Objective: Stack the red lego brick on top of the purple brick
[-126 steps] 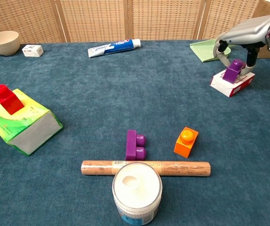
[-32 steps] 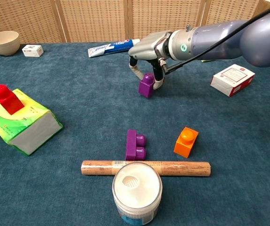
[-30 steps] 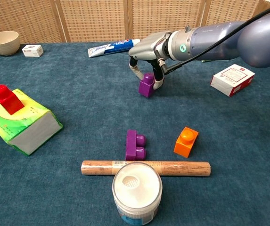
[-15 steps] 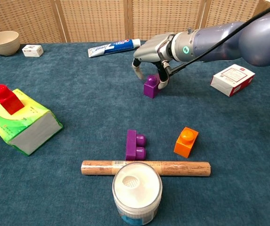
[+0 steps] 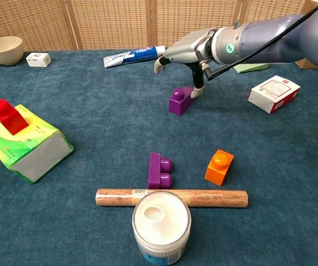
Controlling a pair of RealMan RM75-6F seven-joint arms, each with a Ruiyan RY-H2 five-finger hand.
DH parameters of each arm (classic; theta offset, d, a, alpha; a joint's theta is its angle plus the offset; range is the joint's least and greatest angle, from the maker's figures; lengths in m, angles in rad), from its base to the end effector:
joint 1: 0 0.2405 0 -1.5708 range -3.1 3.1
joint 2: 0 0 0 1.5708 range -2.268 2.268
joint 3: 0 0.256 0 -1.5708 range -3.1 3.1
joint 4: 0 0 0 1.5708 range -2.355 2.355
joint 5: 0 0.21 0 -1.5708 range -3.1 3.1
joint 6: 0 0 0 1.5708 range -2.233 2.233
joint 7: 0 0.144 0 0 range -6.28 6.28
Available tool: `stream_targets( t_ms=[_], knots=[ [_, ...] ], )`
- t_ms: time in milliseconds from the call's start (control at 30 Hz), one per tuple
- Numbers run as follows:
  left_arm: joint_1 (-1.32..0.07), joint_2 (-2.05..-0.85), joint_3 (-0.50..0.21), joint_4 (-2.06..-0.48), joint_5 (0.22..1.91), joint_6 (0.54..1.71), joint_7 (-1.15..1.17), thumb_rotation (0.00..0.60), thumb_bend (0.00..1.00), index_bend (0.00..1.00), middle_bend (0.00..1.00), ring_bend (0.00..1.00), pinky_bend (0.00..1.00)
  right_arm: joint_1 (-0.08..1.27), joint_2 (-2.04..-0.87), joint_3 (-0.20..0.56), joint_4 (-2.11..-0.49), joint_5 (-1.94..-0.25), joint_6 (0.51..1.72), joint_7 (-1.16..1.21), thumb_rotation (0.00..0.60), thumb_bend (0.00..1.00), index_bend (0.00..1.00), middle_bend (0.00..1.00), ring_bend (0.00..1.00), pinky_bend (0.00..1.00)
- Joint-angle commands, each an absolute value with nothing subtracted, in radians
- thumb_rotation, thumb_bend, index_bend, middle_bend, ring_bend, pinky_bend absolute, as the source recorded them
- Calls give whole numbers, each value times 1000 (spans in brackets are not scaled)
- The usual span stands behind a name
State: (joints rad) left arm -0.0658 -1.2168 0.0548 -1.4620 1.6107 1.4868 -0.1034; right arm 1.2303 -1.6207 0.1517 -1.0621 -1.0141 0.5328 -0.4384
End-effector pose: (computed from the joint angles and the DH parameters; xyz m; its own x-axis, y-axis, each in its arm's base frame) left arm -0.3274 0.1529 0.1209 0.3596 0.1185 0.9256 0.9321 -0.0928 -0.3502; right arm -0.0498 -0.4480 -0.0421 0.8156 -0.1289 0.5642 -0.5057 -0.6328 0.5864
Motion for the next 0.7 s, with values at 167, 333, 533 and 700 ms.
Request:
stream_targets(
  t_ms=[167,333,533,700],
  knots=[
    [-78,-1192,53,-1486,1620,1480,-78,600,330,400,311,290,145,1141,-1502,163,-1218,-1026,649,-373,600,198,150,140,24,228],
    [-86,-1176,48,-1506,1625,1478,-52,600,330,380,287,266,130,1065,-1421,173,-1299,-1044,747,-319,600,199,159,142,25,228],
    [-98,-1162,39,-1532,1641,1485,-17,600,330,348,265,246,123,923,-1307,169,-1445,-1117,947,-247,600,200,168,150,35,228],
    [-106,-1151,37,-1555,1650,1486,2,600,330,324,250,236,114,824,-1243,143,-1533,-1161,1065,-240,600,199,178,152,36,228]
  ],
)
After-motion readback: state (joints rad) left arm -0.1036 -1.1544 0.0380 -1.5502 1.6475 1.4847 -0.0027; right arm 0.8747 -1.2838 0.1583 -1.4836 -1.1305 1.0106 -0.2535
